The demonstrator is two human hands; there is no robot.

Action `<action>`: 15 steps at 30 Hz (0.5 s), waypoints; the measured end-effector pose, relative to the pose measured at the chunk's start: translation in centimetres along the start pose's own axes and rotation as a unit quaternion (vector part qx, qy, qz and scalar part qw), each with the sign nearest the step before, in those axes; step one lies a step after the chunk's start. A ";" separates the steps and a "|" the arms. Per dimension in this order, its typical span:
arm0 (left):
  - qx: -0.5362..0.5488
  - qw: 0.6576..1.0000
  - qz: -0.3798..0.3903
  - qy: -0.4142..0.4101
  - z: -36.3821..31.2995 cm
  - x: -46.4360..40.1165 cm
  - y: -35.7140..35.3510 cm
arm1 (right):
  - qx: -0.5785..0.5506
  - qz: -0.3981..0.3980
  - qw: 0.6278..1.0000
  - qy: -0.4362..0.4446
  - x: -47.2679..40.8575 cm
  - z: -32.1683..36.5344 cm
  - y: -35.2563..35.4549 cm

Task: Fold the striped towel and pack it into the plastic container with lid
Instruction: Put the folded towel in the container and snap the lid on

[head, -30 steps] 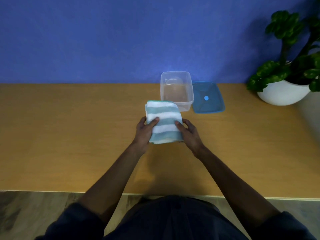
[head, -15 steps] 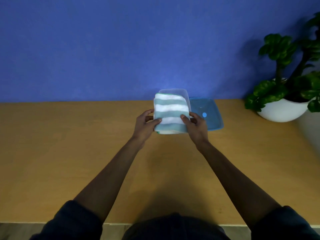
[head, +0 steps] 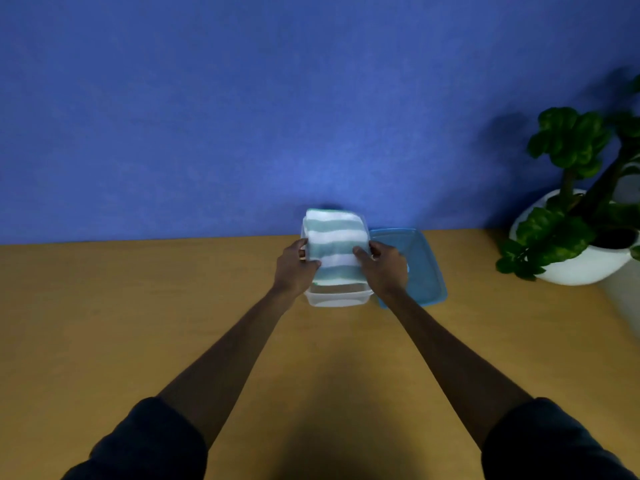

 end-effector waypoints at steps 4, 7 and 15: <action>-0.081 0.997 0.008 -0.019 -0.4 -0.5 -0.8 | 0.067 -0.009 0.998 0.013 -0.9 -0.7 -0.5; -0.172 0.983 0.003 -0.059 -0.8 -0.6 -0.7 | 0.091 -0.010 0.996 0.018 -0.8 -0.6 -0.4; -0.344 0.936 -0.026 -0.069 0.6 0.6 0.5 | 0.109 -0.003 0.994 0.013 0.1 -2.4 -0.4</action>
Point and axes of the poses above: each hand's wrist, its own x-axis away from the middle knuckle, its own y-axis out of the back of the hand, z = x × y, the point moved 6 cm from there along -x, towards the middle knuckle, and after that the axes turned 8 degrees about -y, right-handed, at the moved point
